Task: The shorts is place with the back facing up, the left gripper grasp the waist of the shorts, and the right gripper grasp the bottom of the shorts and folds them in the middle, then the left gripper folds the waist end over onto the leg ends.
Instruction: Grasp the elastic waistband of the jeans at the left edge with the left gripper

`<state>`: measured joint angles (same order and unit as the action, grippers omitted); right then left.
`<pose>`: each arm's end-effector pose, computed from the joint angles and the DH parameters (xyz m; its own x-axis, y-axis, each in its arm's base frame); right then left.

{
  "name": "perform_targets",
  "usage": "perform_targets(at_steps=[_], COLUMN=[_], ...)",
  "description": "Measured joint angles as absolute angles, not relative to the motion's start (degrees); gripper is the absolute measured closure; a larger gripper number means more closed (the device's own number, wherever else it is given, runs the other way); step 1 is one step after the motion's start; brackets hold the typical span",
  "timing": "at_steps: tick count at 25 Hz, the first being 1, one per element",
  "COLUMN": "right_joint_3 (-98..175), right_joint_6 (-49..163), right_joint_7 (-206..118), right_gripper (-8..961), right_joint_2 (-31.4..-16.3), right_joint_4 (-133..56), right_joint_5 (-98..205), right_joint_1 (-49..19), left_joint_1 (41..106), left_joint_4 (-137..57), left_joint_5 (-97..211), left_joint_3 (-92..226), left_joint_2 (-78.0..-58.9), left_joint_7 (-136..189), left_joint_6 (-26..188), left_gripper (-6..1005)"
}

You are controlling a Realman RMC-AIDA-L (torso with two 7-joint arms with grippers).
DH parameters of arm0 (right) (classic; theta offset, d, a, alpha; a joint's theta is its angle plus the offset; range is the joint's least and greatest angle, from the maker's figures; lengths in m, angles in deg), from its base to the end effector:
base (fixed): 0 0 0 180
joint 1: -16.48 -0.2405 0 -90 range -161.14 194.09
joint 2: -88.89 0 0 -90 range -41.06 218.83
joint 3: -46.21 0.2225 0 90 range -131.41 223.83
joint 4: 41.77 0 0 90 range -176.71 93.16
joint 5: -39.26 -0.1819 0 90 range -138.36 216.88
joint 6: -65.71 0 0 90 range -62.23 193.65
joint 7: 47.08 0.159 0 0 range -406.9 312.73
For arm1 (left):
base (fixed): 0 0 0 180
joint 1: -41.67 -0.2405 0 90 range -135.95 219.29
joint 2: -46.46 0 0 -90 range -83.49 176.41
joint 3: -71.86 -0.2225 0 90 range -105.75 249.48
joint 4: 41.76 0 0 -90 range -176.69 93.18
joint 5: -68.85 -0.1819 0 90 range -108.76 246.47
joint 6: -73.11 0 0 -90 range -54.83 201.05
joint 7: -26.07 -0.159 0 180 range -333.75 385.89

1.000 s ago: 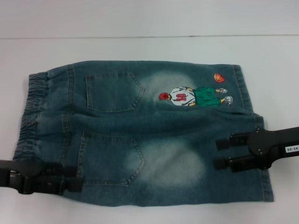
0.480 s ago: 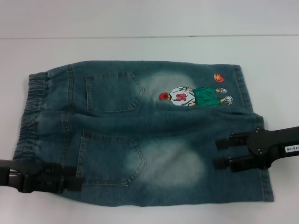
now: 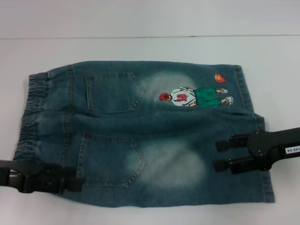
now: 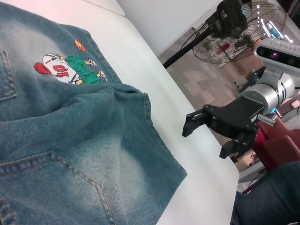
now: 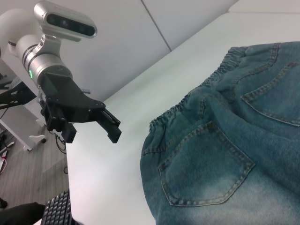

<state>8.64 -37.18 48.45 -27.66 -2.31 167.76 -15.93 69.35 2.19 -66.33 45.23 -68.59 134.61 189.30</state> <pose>0.2198 0.2668 0.0101 0.7475 -0.5930 -0.2994 -0.5812 -0.8021 0.1373 -0.2413 0.2305 0.0454 0.5247 0.8109 0.2589 0.7683 -0.5821 0.2662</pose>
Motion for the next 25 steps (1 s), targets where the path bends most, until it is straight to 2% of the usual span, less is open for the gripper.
perform_targets(at_steps=[9, 15, 16, 17, 21, 25], right_joint_3=[8.59, 8.59, 8.59, 8.56, 8.40, 7.45], right_joint_6=[-37.11, -37.11, -37.09, -37.08, -37.03, -36.89], right_joint_7=[48.57, 48.49, 48.42, 48.36, 48.27, 48.12], right_gripper=[148, 148, 148, 148, 148, 148], right_joint_2=[-27.65, -27.66, -27.66, -27.66, -27.66, -27.66], right_joint_4=[-2.31, -2.31, -2.31, -2.31, -2.31, -2.31], right_joint_5=[167.75, 167.78, 167.80, 167.81, 167.84, 167.85], right_joint_1=[-15.96, -16.49, -16.57, -16.71, -17.11, -17.26], left_joint_1=[69.59, 71.28, 72.12, 72.12, 74.33, 76.19], left_joint_4=[2.38, 6.60, 8.02, 8.02, 9.38, 8.87], left_joint_5=[-66.32, -66.93, -68.63, -68.63, -75.28, -81.23], left_joint_3=[45.17, 45.12, 45.32, 45.32, 45.57, 45.38], left_joint_2=[-68.02, -66.08, -65.16, -65.16, -63.16, -62.52], left_joint_7=[138.55, 151.36, 155.87, 155.87, 162.93, 167.50], left_joint_6=[189.27, 189.31, 188.48, 188.48, 184.23, 178.44], left_gripper=[157, 157, 157, 157, 157, 158])
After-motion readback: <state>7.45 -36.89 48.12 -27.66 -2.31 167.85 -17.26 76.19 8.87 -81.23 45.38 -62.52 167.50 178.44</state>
